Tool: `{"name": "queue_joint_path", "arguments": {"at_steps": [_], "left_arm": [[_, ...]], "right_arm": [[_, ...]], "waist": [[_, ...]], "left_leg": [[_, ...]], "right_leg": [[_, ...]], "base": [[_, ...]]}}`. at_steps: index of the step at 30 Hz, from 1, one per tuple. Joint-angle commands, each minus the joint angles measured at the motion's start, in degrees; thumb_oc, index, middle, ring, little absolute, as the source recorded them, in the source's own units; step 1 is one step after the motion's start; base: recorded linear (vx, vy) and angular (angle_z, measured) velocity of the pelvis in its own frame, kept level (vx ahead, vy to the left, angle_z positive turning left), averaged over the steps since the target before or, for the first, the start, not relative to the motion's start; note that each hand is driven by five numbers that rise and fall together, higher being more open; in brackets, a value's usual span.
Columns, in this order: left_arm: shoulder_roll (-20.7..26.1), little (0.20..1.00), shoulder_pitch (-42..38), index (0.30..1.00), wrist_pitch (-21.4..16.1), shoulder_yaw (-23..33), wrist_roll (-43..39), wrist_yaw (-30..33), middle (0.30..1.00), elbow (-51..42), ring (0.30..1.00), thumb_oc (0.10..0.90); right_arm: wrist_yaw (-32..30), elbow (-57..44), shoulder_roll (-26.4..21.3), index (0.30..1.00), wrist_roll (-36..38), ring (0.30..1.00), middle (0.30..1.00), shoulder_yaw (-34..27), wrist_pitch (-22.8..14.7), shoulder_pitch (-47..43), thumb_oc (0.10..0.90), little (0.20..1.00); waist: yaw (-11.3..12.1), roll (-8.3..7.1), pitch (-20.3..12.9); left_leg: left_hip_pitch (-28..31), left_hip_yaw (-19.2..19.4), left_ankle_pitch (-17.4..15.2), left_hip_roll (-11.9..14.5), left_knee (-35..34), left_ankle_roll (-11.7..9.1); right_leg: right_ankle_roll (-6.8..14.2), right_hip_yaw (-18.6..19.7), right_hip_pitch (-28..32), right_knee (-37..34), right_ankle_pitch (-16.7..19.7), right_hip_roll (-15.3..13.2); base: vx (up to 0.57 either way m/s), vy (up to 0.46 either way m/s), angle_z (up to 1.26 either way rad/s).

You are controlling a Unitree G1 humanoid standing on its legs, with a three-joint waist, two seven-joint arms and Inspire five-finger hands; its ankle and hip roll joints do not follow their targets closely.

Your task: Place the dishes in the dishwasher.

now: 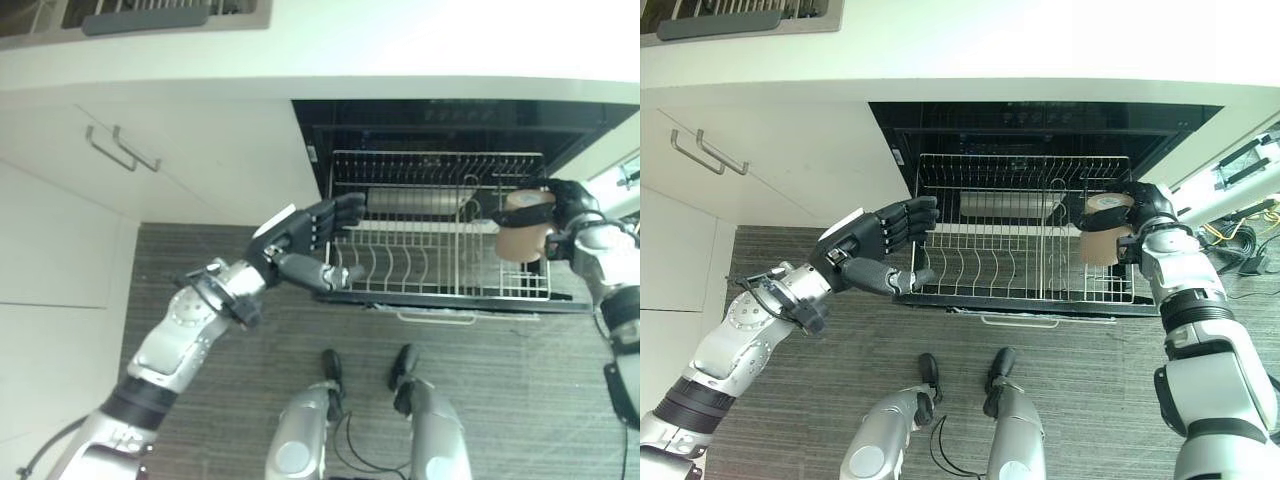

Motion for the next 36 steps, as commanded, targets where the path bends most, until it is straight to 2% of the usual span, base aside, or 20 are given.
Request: {"name": "queue_joint_path", "arguments": {"at_steps": [1,6,9,17,28,33,36], "left_arm": [[-0.5,0.9,-1.4,0.9,-6.1,1.3,-2.7,-0.1,0.9,-8.6,0.9,0.8],[-0.5,0.9,-1.1,0.9,-6.0,1.6,-2.6,-0.1,0.9,-9.2,0.9,0.8],[-0.9,0.9,-0.5,0.9,-6.1,1.6,-2.3,-0.2,0.9,-9.5,0.9,0.8],[-0.4,0.9,1.0,0.9,-6.6,2.4,-1.7,0.4,0.9,-10.0,0.9,0.8],[0.0,0.9,3.9,0.9,-7.5,2.8,-0.5,0.5,0.9,-11.0,0.9,0.8],[0.3,0.9,5.8,0.9,-9.2,3.8,-0.4,1.6,0.9,-11.6,0.9,0.8],[-0.6,0.9,7.8,0.9,-11.2,5.0,-0.4,3.4,0.9,-12.1,0.9,0.8]], "right_arm": [[-1.3,-0.5,-3.7,0.9,3.9,0.9,0.9,0.7,-2.6,-5.5,0.8,0.9],[-0.2,-1.4,-3.1,0.9,7.8,0.9,0.9,-0.7,-2.0,-4.1,0.8,0.9],[1.6,-3.5,-1.8,0.9,13.5,0.9,0.9,-3.0,-1.4,-3.0,0.8,0.9],[1.2,-9.8,-3.6,0.9,10.6,0.9,0.9,-4.5,-2.9,-1.4,0.8,0.9],[-0.1,-16.5,-7.9,0.9,5.3,0.9,0.9,-6.6,-1.9,-0.2,0.8,0.9],[-2.1,-20.8,-10.3,0.9,2.1,0.9,0.9,-7.8,-4.6,0.9,0.8,0.9],[-3.9,-26.2,-10.9,0.9,3.3,0.9,0.9,-10.9,-5.2,3.6,0.8,0.9]], "waist": [[1.0,0.07,-4.4],[0.9,0.07,-4.4],[0.8,0.03,-4.5],[0.5,-0.5,-4.9],[-0.1,-1.63,-6.1],[-0.7,-2.0,-6.8],[-1.2,-2.3,-7.7]], "left_leg": [[-1.6,-3.5,-5.7,3.8,4.6,-5.9],[-1.4,-3.6,-5.8,3.8,4.6,-5.8],[-1.2,-3.6,-5.9,3.8,4.6,-5.8],[-0.8,-3.6,-5.8,3.8,4.6,-5.6],[0.2,-3.1,-5.9,4.0,4.6,-5.4],[1.2,-2.7,-6.0,4.4,4.6,-5.4],[1.8,-2.5,-6.2,4.5,4.6,-5.4]], "right_leg": [[7.2,-1.1,2.1,0.0,-7.0,-3.5],[7.3,-1.1,2.4,0.0,-6.9,-3.5],[7.2,-1.0,2.5,0.0,-7.0,-3.4],[7.2,-0.9,3.1,0.0,-7.1,-3.1],[7.3,-0.5,4.0,0.0,-7.1,-2.7],[7.2,-0.4,4.8,0.0,-7.4,-2.5],[7.2,-0.1,5.4,0.0,-7.7,-2.3]], "base": [[0.0,0.0,0.0],[0.0,0.0,0.0],[0.0,0.0,0.0],[0.0,0.0,0.0],[0.01,0.004,0.02],[0.0,0.0,0.0],[0.01,0.012,0.0]]}}
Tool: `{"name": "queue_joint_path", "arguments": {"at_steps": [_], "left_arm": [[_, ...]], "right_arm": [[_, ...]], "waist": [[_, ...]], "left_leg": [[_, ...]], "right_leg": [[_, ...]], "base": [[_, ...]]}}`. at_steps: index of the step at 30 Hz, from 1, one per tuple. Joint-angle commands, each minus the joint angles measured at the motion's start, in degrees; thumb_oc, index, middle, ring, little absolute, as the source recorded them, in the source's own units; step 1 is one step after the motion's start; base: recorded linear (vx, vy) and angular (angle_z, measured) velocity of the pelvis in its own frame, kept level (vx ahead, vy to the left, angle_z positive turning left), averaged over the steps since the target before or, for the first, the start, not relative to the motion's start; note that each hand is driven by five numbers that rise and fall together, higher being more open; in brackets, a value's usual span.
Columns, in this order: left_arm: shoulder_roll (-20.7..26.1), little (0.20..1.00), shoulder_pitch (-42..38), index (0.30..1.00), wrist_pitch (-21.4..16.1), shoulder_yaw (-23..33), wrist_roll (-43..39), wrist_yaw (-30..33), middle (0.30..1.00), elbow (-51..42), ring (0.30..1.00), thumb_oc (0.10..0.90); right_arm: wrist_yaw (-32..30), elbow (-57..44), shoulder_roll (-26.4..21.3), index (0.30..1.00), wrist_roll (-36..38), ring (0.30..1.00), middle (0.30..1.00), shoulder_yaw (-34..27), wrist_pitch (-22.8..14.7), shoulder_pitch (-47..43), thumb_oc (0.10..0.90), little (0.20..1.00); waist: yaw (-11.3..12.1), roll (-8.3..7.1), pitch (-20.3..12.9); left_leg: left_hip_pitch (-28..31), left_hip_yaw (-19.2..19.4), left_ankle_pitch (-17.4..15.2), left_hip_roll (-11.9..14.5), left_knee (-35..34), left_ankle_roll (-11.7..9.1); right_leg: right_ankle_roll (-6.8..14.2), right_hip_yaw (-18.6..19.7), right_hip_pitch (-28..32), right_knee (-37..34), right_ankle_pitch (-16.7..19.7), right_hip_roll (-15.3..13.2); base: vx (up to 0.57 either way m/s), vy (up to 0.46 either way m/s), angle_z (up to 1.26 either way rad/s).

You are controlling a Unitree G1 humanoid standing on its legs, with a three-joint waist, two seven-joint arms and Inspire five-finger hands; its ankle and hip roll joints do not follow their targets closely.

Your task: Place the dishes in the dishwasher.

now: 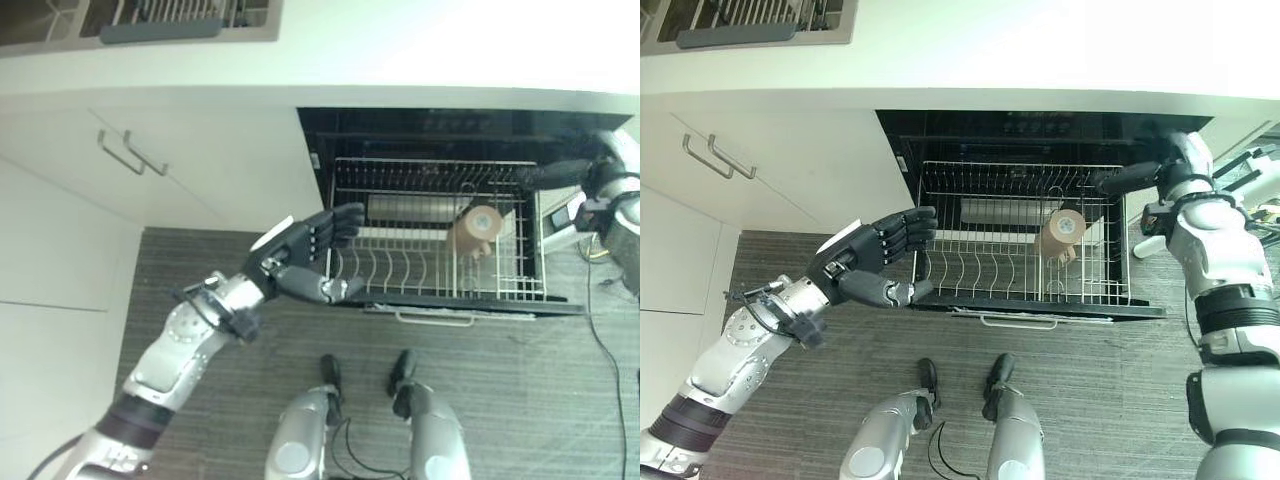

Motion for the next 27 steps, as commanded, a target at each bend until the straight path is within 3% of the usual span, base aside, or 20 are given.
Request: {"name": "queue_joint_path", "arguments": {"at_steps": [1,5,6,7,10,13,15,20,27], "left_arm": [[-1.5,0.9,2.2,0.9,-10.6,3.7,-0.9,3.5,0.9,-8.8,0.9,0.8],[-4.3,0.9,5.5,0.9,-13.6,6.8,-1.3,6.1,0.9,-10.3,0.9,0.8],[-6.2,0.9,8.0,0.9,-14.0,9.9,-3.0,8.0,0.9,-11.6,0.9,0.8],[-6.6,0.9,8.4,0.9,-13.7,10.3,-3.4,8.9,0.9,-11.6,0.9,0.8],[-11.5,0.9,11.7,0.9,-13.4,12.6,-3.7,10.8,0.9,-11.6,0.9,0.8],[-14.1,0.9,13.4,0.9,-12.1,14.1,-3.9,11.3,0.9,-11.9,0.9,0.8],[-15.7,0.9,14.7,0.9,-12.5,15.1,-4.6,11.7,0.9,-11.7,0.9,0.8],[-16.9,0.9,16.5,0.9,-11.8,16.8,-6.4,12.7,0.9,-11.8,0.9,0.8],[-18.1,0.9,20.5,0.9,-11.5,19.3,-8.1,12.2,0.9,-12.7,0.9,0.8]], "right_arm": [[-5.3,-9.4,-3.1,0.9,0.8,0.9,0.9,-4.8,-7.7,2.0,0.8,0.9],[-7.0,-20.3,1.8,0.9,3.1,0.9,0.9,-12.4,-8.3,13.5,0.8,0.9],[-6.8,-27.4,7.7,0.9,6.1,0.9,0.9,-17.1,-10.9,22.4,0.8,0.9],[-6.9,-28.6,8.9,0.9,8.3,0.9,0.9,-17.6,-11.8,23.6,0.8,0.9],[-2.1,-37.4,21.1,0.9,8.1,0.9,0.9,-19.0,-14.4,34.0,0.8,0.9],[0.0,-41.2,25.6,0.9,8.6,0.9,0.9,-18.8,-16.4,37.6,0.8,0.9],[1.1,-44.2,28.9,0.9,8.5,0.9,0.9,-18.8,-20.7,39.6,0.8,0.9],[3.2,-47.6,30.9,0.9,7.1,0.9,0.9,-18.7,-23.9,41.7,0.8,0.9],[4.5,-50.5,30.7,0.9,8.7,0.9,0.9,-20.3,-24.6,45.5,0.8,0.9]], "waist": [[0.3,-2.26,-8.3],[-0.6,-2.8,-10.0],[-1.3,-3.07,-11.5],[-1.4,-3.12,-11.8],[-2.2,-3.1,-14.4],[-2.5,-2.92,-16.3],[-2.8,-2.63,-17.6],[-2.7,-2.05,-18.8],[-2.5,-2.08,-19.8]], "left_leg": [[0.3,-1.6,-6.7,4.5,4.5,-5.5],[1.4,-1.4,-7.2,4.7,4.5,-5.3],[2.5,-1.4,-7.6,5.0,4.5,-5.1],[2.7,-1.5,-7.7,5.0,4.5,-5.1],[4.3,-1.2,-8.3,5.2,4.5,-4.8],[5.3,-0.7,-8.6,5.6,4.5,-4.9],[6.0,-0.3,-8.7,6.0,4.5,-5.2],[6.6,0.0,-8.7,6.3,4.5,-5.5],[7.8,1.9,-8.6,5.9,4.5,-5.8]], "right_leg": [[7.2,0.8,3.1,0.1,-7.9,-2.2],[7.1,1.0,4.1,0.1,-8.3,-2.0],[6.9,1.1,5.3,0.1,-8.8,-1.6],[6.8,1.1,5.5,0.1,-8.9,-1.5],[6.5,1.2,7.2,0.1,-9.8,-0.9],[6.1,0.9,8.6,0.1,-10.7,-0.6],[5.8,0.7,9.7,0.1,-11.4,-0.3],[5.4,0.3,10.8,0.1,-12.4,-0.1],[4.7,-0.9,11.5,0.1,-13.4,-0.3]], "base": [[0.02,0.03,-0.04],[0.05,0.025,-0.04],[0.08,0.01,-0.12],[0.11,-0.003,-0.16],[0.08,-0.011,-0.15],[0.06,-0.013,-0.01],[0.04,-0.02,0.01],[0.01,-0.004,0.01],[0.04,-0.043,0.02]]}}
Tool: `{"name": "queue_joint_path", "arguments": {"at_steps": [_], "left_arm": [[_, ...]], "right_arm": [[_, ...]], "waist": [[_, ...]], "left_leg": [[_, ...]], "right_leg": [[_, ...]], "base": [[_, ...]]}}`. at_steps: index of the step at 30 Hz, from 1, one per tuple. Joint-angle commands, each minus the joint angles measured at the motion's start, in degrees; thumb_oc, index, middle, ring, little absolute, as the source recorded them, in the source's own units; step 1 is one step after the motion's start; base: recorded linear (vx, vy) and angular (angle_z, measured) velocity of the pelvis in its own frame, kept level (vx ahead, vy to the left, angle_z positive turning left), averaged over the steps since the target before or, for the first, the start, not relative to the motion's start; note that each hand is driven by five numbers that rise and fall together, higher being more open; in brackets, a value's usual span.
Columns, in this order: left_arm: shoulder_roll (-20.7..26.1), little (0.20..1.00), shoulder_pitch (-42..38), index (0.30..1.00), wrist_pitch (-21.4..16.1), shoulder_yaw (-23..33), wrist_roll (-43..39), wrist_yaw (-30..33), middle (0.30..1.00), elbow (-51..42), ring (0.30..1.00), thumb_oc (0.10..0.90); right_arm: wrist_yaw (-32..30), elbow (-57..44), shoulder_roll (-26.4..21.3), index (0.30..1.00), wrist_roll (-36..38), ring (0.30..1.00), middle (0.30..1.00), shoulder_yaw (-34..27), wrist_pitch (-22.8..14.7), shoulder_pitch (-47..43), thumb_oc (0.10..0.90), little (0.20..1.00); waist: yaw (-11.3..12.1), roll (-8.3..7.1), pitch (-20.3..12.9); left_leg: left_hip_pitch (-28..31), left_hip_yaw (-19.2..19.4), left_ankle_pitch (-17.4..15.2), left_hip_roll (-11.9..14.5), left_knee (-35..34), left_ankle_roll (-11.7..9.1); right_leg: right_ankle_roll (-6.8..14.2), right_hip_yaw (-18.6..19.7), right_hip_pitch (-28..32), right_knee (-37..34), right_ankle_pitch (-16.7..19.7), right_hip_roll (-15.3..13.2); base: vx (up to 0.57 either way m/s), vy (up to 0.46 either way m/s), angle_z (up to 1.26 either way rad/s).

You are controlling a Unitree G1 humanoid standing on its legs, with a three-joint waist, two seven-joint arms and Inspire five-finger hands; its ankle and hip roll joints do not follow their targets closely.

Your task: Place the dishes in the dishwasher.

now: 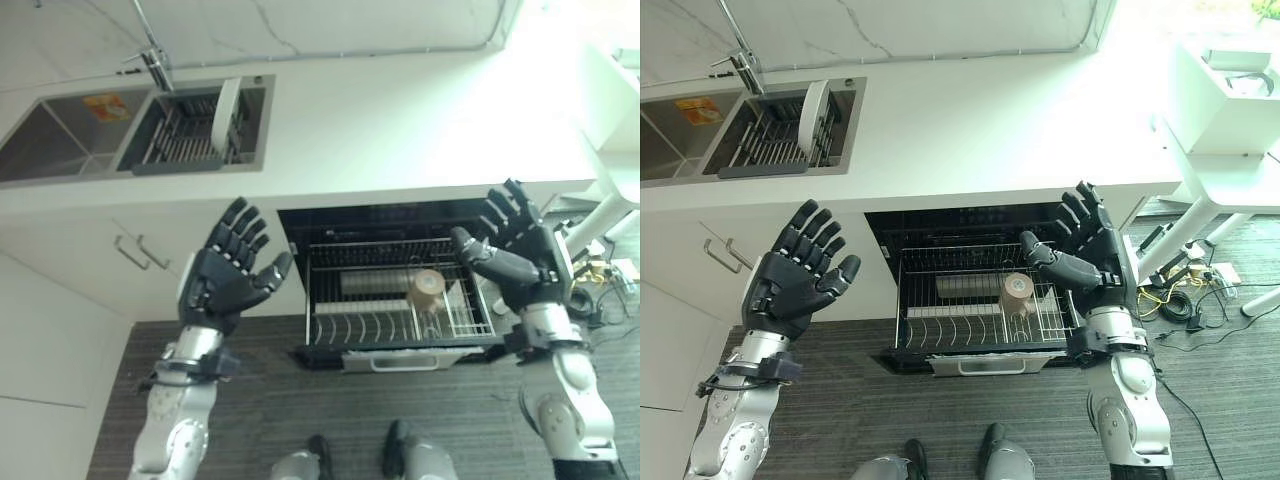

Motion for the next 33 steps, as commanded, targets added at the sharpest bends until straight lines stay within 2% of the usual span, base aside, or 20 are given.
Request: {"name": "queue_joint_path", "arguments": {"at_steps": [1,2,3,4,5,8,10,11,12,14,15,16,19,20,21,23,25,27,28,33], "left_arm": [[0.1,0.9,-2.4,0.9,-4.9,2.7,-4.3,-1.4,0.9,-5.3,0.9,0.8],[-0.4,0.9,-2.4,0.9,-4.7,2.7,-5.7,-2.7,0.9,-5.4,0.9,0.8],[-0.4,0.9,-2.5,0.9,-4.8,2.3,-5.9,-3.1,0.9,-5.3,0.9,0.8],[-0.3,0.9,-2.6,0.9,-6.0,1.5,-5.4,-2.8,0.9,-5.3,0.9,0.8],[-0.2,0.9,-2.4,0.9,-6.3,1.5,-5.4,-2.6,0.9,-5.4,0.9,0.8],[0.0,0.9,-1.2,0.9,-8.9,2.4,-3.6,-1.7,0.9,-6.3,0.9,0.8],[0.5,0.9,-1.2,0.9,-9.6,2.8,-2.5,-1.7,0.9,-6.7,0.9,0.8],[0.8,0.9,-1.6,0.9,-9.4,3.0,-2.4,-2.4,0.9,-6.5,0.9,0.8],[1.8,0.9,-3.2,0.9,-8.6,2.8,-2.1,-3.1,0.9,-5.8,0.9,0.8],[2.8,0.9,-5.3,0.9,-7.8,2.4,-1.4,-5.0,0.9,-4.8,0.9,0.8],[2.8,0.9,-5.9,0.9,-7.5,2.3,-0.7,-5.7,0.9,-4.7,0.9,0.8],[3.1,0.9,-6.5,0.9,-6.7,2.4,-0.6,-7.1,0.9,-4.4,0.9,0.8],[3.5,0.9,-6.9,0.9,-5.3,3.4,0.2,-9.0,0.9,-4.7,0.9,0.8],[4.0,0.9,-7.0,0.9,-5.4,3.7,1.8,-8.7,0.9,-4.9,0.9,0.8],[5.0,0.9,-7.4,0.9,-5.7,3.4,2.0,-7.8,0.9,-4.7,0.9,0.8],[5.4,0.9,-8.1,0.9,-6.0,2.4,1.4,-7.0,0.9,-4.2,0.9,0.8],[4.7,0.9,-8.6,0.9,-6.3,1.4,2.3,-6.4,0.9,-4.6,0.9,0.8],[4.1,0.9,-8.6,0.9,-6.8,1.6,4.1,-6.2,0.9,-5.9,0.9,0.8],[4.0,0.9,-8.6,0.9,-6.8,1.7,4.2,-6.2,0.9,-6.0,0.9,0.8],[3.7,0.9,-9.7,0.9,-7.8,0.5,4.3,-5.8,0.9,-5.6,0.9,0.8]], "right_arm": [[1.4,-6.0,-2.3,0.9,1.7,0.9,0.9,-4.3,-6.9,-2.0,0.8,0.9],[0.9,-5.6,-3.1,0.9,1.6,0.9,0.9,-5.0,-7.5,-1.8,0.8,0.9],[0.5,-5.5,-3.7,0.9,1.6,0.9,0.9,-5.4,-7.5,-1.9,0.8,0.9],[-0.6,-5.1,-5.4,0.9,1.8,0.9,0.9,-5.8,-7.5,-3.4,0.8,0.9],[-0.6,-5.1,-5.5,0.9,1.9,0.9,0.9,-5.8,-7.4,-3.6,0.8,0.9],[0.4,-5.6,-6.2,0.9,2.2,0.9,0.9,-6.3,-7.0,-4.1,0.8,0.9],[0.4,-6.2,-7.0,0.9,2.3,0.9,0.9,-6.9,-7.1,-3.5,0.8,0.9],[-0.2,-6.1,-7.2,0.9,2.3,0.9,0.9,-7.3,-7.7,-3.3,0.8,0.9],[-1.0,-6.1,-6.3,0.9,2.3,0.9,0.9,-8.0,-9.4,-2.3,0.8,0.9],[-2.0,-6.8,-4.9,0.9,0.9,0.9,0.9,-8.7,-11.2,-0.9,0.8,0.9],[-2.7,-7.0,-4.3,0.9,0.0,0.9,0.9,-8.8,-11.7,-0.6,0.8,0.9],[-4.2,-7.4,-3.2,0.9,-1.1,0.9,0.9,-8.9,-12.2,0.3,0.8,0.9],[-4.9,-7.2,-1.9,0.9,-1.6,0.9,0.9,-8.2,-11.9,0.3,0.8,0.9],[-4.9,-7.2,-1.7,0.9,-2.8,0.9,0.9,-7.1,-10.9,-0.7,0.8,0.9],[-5.6,-6.9,-2.2,0.9,-4.2,0.9,0.9,-6.3,-10.6,-1.7,0.8,0.9],[-6.2,-6.2,-3.1,0.9,-4.1,0.9,0.9,-5.9,-10.7,-2.5,0.8,0.9],[-6.0,-5.2,-4.1,0.9,-2.9,0.9,0.9,-6.4,-11.2,-2.6,0.8,0.9],[-4.9,-5.3,-4.7,0.9,-2.8,0.9,0.9,-6.9,-11.9,-1.7,0.8,0.9],[-4.8,-5.2,-4.7,0.9,-2.8,0.9,0.9,-6.9,-12.1,-1.5,0.8,0.9],[-4.5,-5.1,-5.3,0.9,-2.5,0.9,0.9,-7.0,-12.7,-1.3,0.8,0.9]], "waist": [[0.6,-1.88,-4.6],[0.7,-2.95,-3.6],[0.7,-3.25,-3.0],[0.4,-3.15,-2.1],[0.5,-2.98,-2.1],[0.7,-2.12,-2.6],[0.6,-2.03,-3.3],[0.3,-1.84,-3.7],[-0.1,-1.56,-3.9],[-0.2,-2.12,-3.1],[-0.3,-2.33,-2.9],[-0.2,-2.4,-2.6],[0.4,-1.36,-2.3],[1.3,-0.94,-1.8],[1.1,-0.73,-1.9],[0.5,-1.11,-2.3],[-0.8,-2.31,-2.7],[-2.0,-2.75,-2.8],[-2.0,-2.7,-2.8],[-2.0,-2.48,-3.7]], "left_leg": [[2.1,1.8,-5.2,3.1,4.4,-3.6],[2.9,4.5,-1.4,2.2,4.4,-4.1],[2.8,5.4,0.7,2.9,4.4,-4.6],[1.9,5.2,2.8,6.4,4.4,-5.6],[1.7,4.6,2.6,7.1,4.4,-5.7],[-0.4,-1.2,1.5,10.5,4.4,-7.1],[-1.1,-2.6,0.0,10.8,4.4,-7.3],[-1.1,-2.2,-0.8,11.2,4.4,-7.6],[-0.9,-1.1,-1.7,10.7,4.4,-7.3],[0.0,-1.9,-3.5,8.1,4.4,-6.0],[-0.1,-2.1,-3.8,7.0,4.4,-5.3],[0.4,-3.8,-6.0,4.1,4.4,-3.4],[1.2,-2.8,-7.9,3.0,4.4,-0.9],[2.1,-0.9,-8.6,2.7,4.4,0.3],[1.7,-0.8,-8.7,1.9,4.4,1.3],[1.2,-1.5,-8.7,0.7,4.4,1.7],[1.5,-2.4,-9.2,-1.6,4.4,1.5],[1.9,-2.0,-9.6,-2.5,4.4,1.9],[1.9,-1.9,-9.5,-2.4,4.4,1.8],[3.0,-0.8,-9.7,-2.5,4.4,1.1]], "right_leg": [[4.3,-2.0,6.8,-2.5,-8.6,-2.1],[3.8,-2.7,7.3,-2.5,-8.3,-3.4],[3.6,-3.1,7.6,-2.5,-8.2,-3.8],[3.5,-2.9,7.7,-2.5,-7.5,-4.2],[3.7,-2.7,7.6,-2.5,-7.4,-4.2],[5.0,0.2,6.8,-2.5,-7.2,-4.2],[6.1,1.3,6.1,-2.5,-6.4,-5.4],[7.5,1.1,6.0,-2.5,-5.6,-6.8],[9.7,-0.3,6.5,-2.5,-3.7,-9.3],[11.3,-0.7,8.2,-2.5,0.0,-11.6],[11.4,-0.9,8.4,-2.5,1.8,-12.2],[11.8,-1.2,8.5,-2.5,7.5,-13.2],[11.2,-5.6,8.1,1.3,9.7,-14.0],[10.7,-8.5,7.8,4.9,7.4,-13.2],[9.5,-8.7,7.4,5.6,4.0,-8.2],[8.2,-7.6,7.6,3.4,1.0,-2.1],[6.2,-5.7,7.3,-2.5,0.9,3.9],[6.4,-5.9,3.8,-2.5,3.5,2.6],[6.3,-5.9,3.8,-2.5,3.2,2.6],[4.2,-6.0,5.3,-2.5,-3.2,2.9]], "base": [[0.02,-0.074,0.1],[0.0,-0.012,0.09],[-0.05,0.259,0.54],[-0.06,0.347,0.58],[-0.04,0.488,0.59],[0.02,0.434,0.13],[0.0,0.514,-0.29],[0.0,0.665,-0.47],[0.03,0.595,-0.47],[0.08,0.459,-0.01],[0.13,0.522,0.49],[0.1,0.44,0.61],[0.09,0.43,0.37],[0.1,0.411,-0.21],[0.09,0.336,-0.42],[0.09,0.128,-0.37],[0.14,-0.007,-0.08],[0.11,-0.066,0.22],[0.11,-0.069,0.0],[0.12,-0.122,-0.08]]}}
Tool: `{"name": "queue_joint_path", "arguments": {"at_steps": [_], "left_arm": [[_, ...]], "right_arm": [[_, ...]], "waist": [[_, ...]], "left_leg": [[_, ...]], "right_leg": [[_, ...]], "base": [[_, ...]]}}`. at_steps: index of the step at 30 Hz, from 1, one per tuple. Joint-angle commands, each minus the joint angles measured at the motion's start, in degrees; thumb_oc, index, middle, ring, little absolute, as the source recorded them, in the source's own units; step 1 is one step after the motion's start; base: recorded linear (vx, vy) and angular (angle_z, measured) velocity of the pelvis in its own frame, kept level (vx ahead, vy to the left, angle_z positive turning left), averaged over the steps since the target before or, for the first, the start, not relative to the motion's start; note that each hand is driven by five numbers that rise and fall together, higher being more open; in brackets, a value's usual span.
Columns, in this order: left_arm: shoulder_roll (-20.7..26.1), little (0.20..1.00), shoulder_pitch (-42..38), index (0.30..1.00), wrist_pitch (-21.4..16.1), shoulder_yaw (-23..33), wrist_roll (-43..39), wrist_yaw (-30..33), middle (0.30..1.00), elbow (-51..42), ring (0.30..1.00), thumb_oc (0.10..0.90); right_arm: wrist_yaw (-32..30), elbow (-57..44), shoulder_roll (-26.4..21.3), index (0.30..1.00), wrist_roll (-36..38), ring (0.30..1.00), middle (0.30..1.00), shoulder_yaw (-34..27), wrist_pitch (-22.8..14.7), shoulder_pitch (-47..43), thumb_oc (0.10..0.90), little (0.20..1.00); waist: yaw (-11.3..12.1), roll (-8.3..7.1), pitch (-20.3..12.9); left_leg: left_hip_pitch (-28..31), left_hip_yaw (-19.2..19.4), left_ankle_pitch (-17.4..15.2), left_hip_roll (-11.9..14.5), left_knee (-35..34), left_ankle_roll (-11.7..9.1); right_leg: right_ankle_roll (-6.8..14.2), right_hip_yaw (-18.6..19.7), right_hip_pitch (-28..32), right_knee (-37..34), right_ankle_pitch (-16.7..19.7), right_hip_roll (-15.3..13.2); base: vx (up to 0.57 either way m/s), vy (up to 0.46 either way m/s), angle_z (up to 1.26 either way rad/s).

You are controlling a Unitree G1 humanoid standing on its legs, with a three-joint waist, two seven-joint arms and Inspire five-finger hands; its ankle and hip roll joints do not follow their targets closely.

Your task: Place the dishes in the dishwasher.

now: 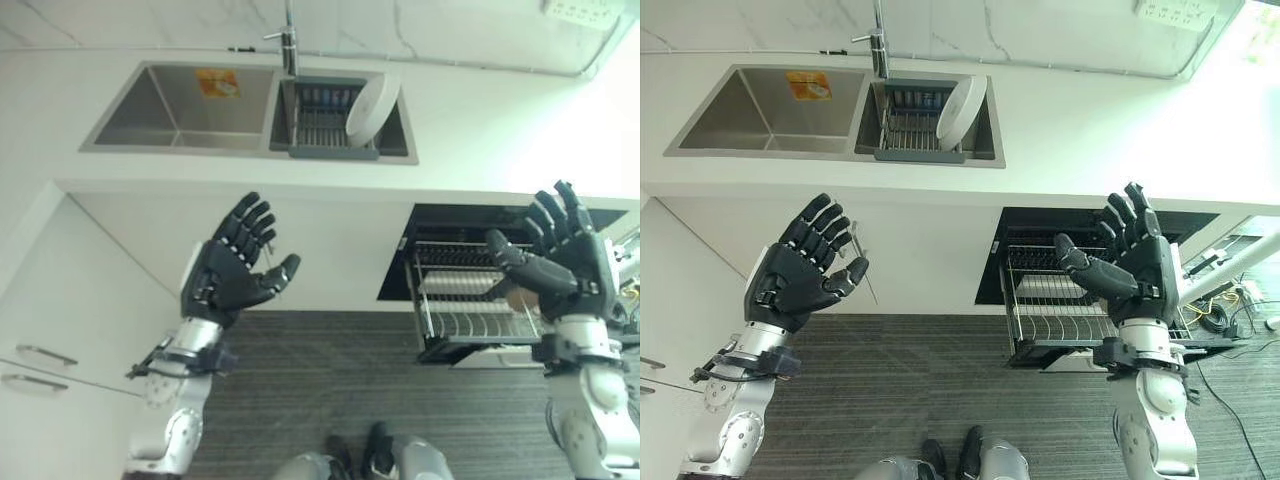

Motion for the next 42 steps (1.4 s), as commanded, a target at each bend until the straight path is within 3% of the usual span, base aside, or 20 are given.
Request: {"name": "queue_joint_path", "arguments": {"at_steps": [1,6,7,8,9,11,12,13,15,18,21,25,28,30,31,32,34,35,36,42], "left_arm": [[-0.2,0.9,-4.4,0.9,-6.8,0.8,0.8,-0.3,0.9,-8.7,0.9,0.8],[-1.3,0.9,-5.1,0.9,-5.8,0.4,-5.5,-1.8,0.9,-8.6,0.9,0.8],[-2.4,0.9,-5.6,0.9,-5.6,-0.5,-6.6,-2.8,0.9,-9.3,0.9,0.8],[-2.9,0.9,-5.5,0.9,-6.1,-0.8,-6.7,-3.2,0.9,-9.5,0.9,0.8],[-3.6,0.9,-5.7,0.9,-7.5,-1.4,-6.0,-3.2,0.9,-9.7,0.9,0.8],[-3.1,0.9,-5.2,0.9,-9.1,-1.4,-5.5,-2.0,0.9,-9.9,0.9,0.8],[-2.5,0.9,-3.8,0.9,-10.5,-0.8,-4.9,-1.0,0.9,-10.4,0.9,0.8],[-2.4,0.9,-3.1,0.9,-10.9,-0.5,-4.7,-0.5,0.9,-10.7,0.9,0.8],[-2.1,0.9,-0.8,0.9,-12.7,0.4,-4.0,0.4,0.9,-11.0,0.9,0.8],[-2.2,0.9,0.0,0.9,-14.5,0.8,-3.4,0.2,0.9,-10.1,0.9,0.8],[-1.1,0.9,-0.7,0.9,-14.0,1.5,-3.6,-0.7,0.9,-9.4,0.9,0.8],[0.5,0.9,-4.7,0.9,-14.3,0.1,0.4,-2.0,0.9,-9.6,0.9,0.8],[1.0,0.9,-7.7,0.9,-13.0,-1.5,1.4,-2.3,0.9,-9.8,0.9,0.8],[1.1,0.9,-8.1,0.9,-12.9,-2.2,2.9,-2.2,0.9,-9.9,0.9,0.8],[1.1,0.9,-8.0,0.9,-12.7,-2.5,4.2,-1.3,0.9,-10.5,0.9,0.8],[2.1,0.9,-8.5,0.9,-11.6,-2.3,3.4,0.1,0.9,-11.2,0.9,0.8],[2.3,0.9,-8.6,0.9,-11.1,-1.9,2.9,-0.1,0.9,-11.5,0.9,0.8],[2.3,0.9,-8.5,0.9,-10.8,-1.8,3.2,0.0,0.9,-11.9,0.9,0.8],[2.1,0.9,-8.2,0.9,-11.0,-1.8,4.2,0.1,0.9,-12.2,0.9,0.8],[0.8,0.9,-8.5,0.9,-11.0,-4.0,6.1,0.8,0.9,-13.5,0.9,0.8]], "right_arm": [[0.6,-4.4,-3.2,0.9,0.1,0.9,0.9,-3.4,-7.6,-7.1,0.8,0.9],[0.3,-3.9,-4.0,0.9,-0.4,0.9,0.9,-3.1,-6.1,-7.9,0.8,0.9],[-0.3,-4.0,-4.6,0.9,-0.7,0.9,0.9,-3.7,-6.2,-7.4,0.8,0.9],[-0.2,-3.9,-4.9,0.9,-1.0,0.9,0.9,-3.9,-5.9,-7.5,0.8,0.9],[-0.1,-3.5,-5.5,0.9,-0.9,0.9,0.9,-3.9,-5.0,-8.9,0.8,0.9],[0.5,-3.0,-5.8,0.9,-0.6,0.9,0.9,-3.2,-3.9,-10.5,0.8,0.9],[1.7,-3.1,-5.8,0.9,-0.2,0.9,0.9,-2.5,-3.4,-10.6,0.8,0.9],[2.3,-3.2,-5.9,0.9,0.1,0.9,0.9,-2.3,-3.3,-10.3,0.8,0.9],[5.5,-3.8,-6.3,0.9,2.7,0.9,0.9,-1.9,-3.3,-9.0,0.8,0.9],[6.2,-3.3,-7.1,0.9,3.9,0.9,0.9,-1.6,-4.5,-8.9,0.8,0.9],[6.6,-3.6,-6.0,0.9,4.7,0.9,0.9,-1.6,-4.9,-8.4,0.8,0.9],[3.6,-5.3,-3.8,0.9,2.2,0.9,0.9,-0.2,-5.7,-8.8,0.8,0.9],[1.6,-4.8,-1.4,0.9,0.7,0.9,0.9,1.6,-4.8,-9.7,0.8,0.9],[1.6,-5.1,-1.0,0.9,0.2,0.9,0.9,2.1,-4.3,-9.3,0.8,0.9],[2.1,-5.2,-0.7,0.9,-0.2,0.9,0.9,2.6,-4.0,-8.9,0.8,0.9],[3.0,-4.7,-1.2,0.9,1.5,0.9,0.9,2.6,-3.2,-9.3,0.8,0.9],[3.2,-4.4,-1.7,0.9,2.2,0.9,0.9,2.4,-3.0,-9.3,0.8,0.9],[3.8,-4.4,-1.9,0.9,2.9,0.9,0.9,2.4,-3.3,-9.4,0.8,0.9],[4.7,-4.6,-1.5,0.9,3.1,0.9,0.9,2.6,-3.7,-9.4,0.8,0.9],[1.5,-3.7,-2.3,0.9,2.8,0.9,0.9,4.1,-2.8,-12.1,0.8,0.9]], "waist": [[-0.3,3.34,-4.5],[-0.1,2.83,-5.1],[0.2,1.37,-4.7],[0.2,1.27,-4.2],[-0.1,1.18,-3.4],[-0.1,1.49,-3.1],[0.2,2.91,-3.0],[0.4,3.36,-3.5],[1.3,4.83,-4.1],[1.5,5.11,-4.4],[1.9,4.99,-5.0],[2.9,5.69,-5.6],[3.0,5.56,-5.4],[2.8,5.76,-5.5],[2.4,5.84,-5.2],[2.2,5.2,-5.1],[1.9,4.33,-4.8],[1.9,3.38,-4.7],[1.6,2.72,-4.8],[2.6,2.3,-7.1]], "left_leg": [[5.8,-1.1,-6.1,7.7,-3.1,0.9],[8.9,0.5,-5.1,5.5,-3.1,-0.3],[10.2,1.4,3.7,4.1,-1.4,-4.0],[8.6,1.0,6.4,5.1,2.0,-5.7],[5.6,2.9,8.3,9.4,2.9,-6.1],[4.9,4.9,7.9,11.9,-3.1,-4.9],[0.8,2.8,7.4,15.8,-3.1,-5.7],[-0.7,1.8,7.4,17.0,-3.1,-6.2],[-6.7,-4.3,10.7,21.9,-3.1,-8.3],[-6.8,-3.6,9.2,23.0,-3.1,-8.2],[-4.9,-2.8,6.0,20.8,-3.1,-6.9],[-3.5,-5.1,3.0,16.9,-3.1,-3.9],[-1.7,-6.9,-0.2,12.3,-3.1,-0.3],[-1.8,-7.5,-0.7,11.3,-3.1,0.6],[-1.0,-7.4,-1.2,10.9,-3.1,0.8],[-0.8,-7.0,-0.8,11.2,-3.1,-0.2],[-0.5,-6.5,-0.8,11.3,-3.1,-0.9],[-0.3,-5.6,-1.0,10.9,-3.1,-1.1],[0.3,-4.9,-1.8,10.5,-3.1,-0.9],[0.7,-4.2,-2.4,10.2,-3.1,-1.5]], "right_leg": [[7.2,-2.1,3.1,-2.8,-0.7,2.9],[5.3,-2.8,4.5,-2.8,-3.6,2.6],[3.9,-2.7,5.4,-2.8,-4.6,1.4],[3.4,-2.5,5.6,-2.8,-4.8,1.1],[3.6,-1.3,6.2,-2.8,-4.9,0.3],[4.4,1.1,6.5,-2.8,-5.2,0.3],[5.1,3.1,6.7,-2.8,-6.0,1.6],[5.2,3.9,6.6,-2.8,-6.3,2.0],[5.6,7.5,6.8,-2.8,-7.6,3.3],[6.0,7.7,7.8,-2.8,-8.4,2.2],[8.2,7.0,11.0,-2.8,-9.0,0.0],[10.4,4.9,13.1,-2.8,-5.3,-1.1],[11.9,5.7,11.9,7.8,-1.7,-0.8],[12.2,6.2,9.6,14.1,0.7,0.1],[11.5,6.2,6.2,15.2,1.3,-0.1],[10.1,4.7,6.5,4.1,-0.4,1.6],[9.5,4.5,6.3,-2.8,-0.5,2.4],[9.5,4.4,4.4,-2.8,-1.0,1.2],[10.2,4.6,2.6,-2.8,1.5,-0.3],[9.1,4.9,2.5,-2.8,-2.5,-0.5]], "base": [[0.1,-0.085,-0.26],[0.14,-0.137,-0.13],[0.13,-0.144,0.26],[0.15,-0.052,0.44],[0.13,0.104,0.79],[0.18,0.275,0.35],[0.2,0.321,-0.44],[0.22,0.325,-1.11],[0.32,0.379,-1.1],[0.3,0.367,-1.26],[0.27,0.382,-0.63],[0.25,0.334,-0.09],[0.18,0.299,0.37],[0.09,0.184,0.41],[0.17,0.022,0.34],[0.16,-0.069,0.13],[0.08,-0.187,0.05],[0.05,-0.241,-0.21],[0.08,-0.269,-0.49],[0.1,-0.19,-0.04]]}}
